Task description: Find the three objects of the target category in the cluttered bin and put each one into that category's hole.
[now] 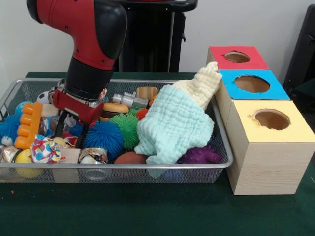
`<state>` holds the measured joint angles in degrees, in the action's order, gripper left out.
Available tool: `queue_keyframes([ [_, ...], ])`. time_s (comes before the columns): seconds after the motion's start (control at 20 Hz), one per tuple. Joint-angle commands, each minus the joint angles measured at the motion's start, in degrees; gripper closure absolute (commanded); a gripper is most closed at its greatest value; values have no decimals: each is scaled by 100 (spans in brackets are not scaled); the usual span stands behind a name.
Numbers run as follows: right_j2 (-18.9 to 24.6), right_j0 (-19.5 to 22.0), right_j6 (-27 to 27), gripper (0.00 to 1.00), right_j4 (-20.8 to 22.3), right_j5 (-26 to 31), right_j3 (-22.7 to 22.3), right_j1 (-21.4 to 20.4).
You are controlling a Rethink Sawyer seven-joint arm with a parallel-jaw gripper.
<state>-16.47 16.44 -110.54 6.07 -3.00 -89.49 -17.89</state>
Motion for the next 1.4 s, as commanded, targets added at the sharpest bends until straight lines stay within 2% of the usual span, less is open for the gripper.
queue_keyframes([
  [0.05, 527, 170, -458, 0, 235, -294, 420, 577],
  [0.25, 584, 252, -427, 0, 272, -338, 497, 677],
  [0.4, 791, 416, -371, 0, 421, -415, 482, 662],
  [0.45, 742, 381, -440, 100, 420, -526, 499, 680],
  [0.7, 791, 414, -621, 100, 628, -1309, 477, 663],
  [0.8, 783, 404, -649, 100, 670, -1450, 480, 653],
  [0.95, 757, 385, -856, 100, 503, -1484, 319, 599],
  [1.15, 581, 201, -837, 100, 412, -1424, 217, 404],
  [1.4, 447, -51, -674, 100, 388, -497, -100, -445],
])
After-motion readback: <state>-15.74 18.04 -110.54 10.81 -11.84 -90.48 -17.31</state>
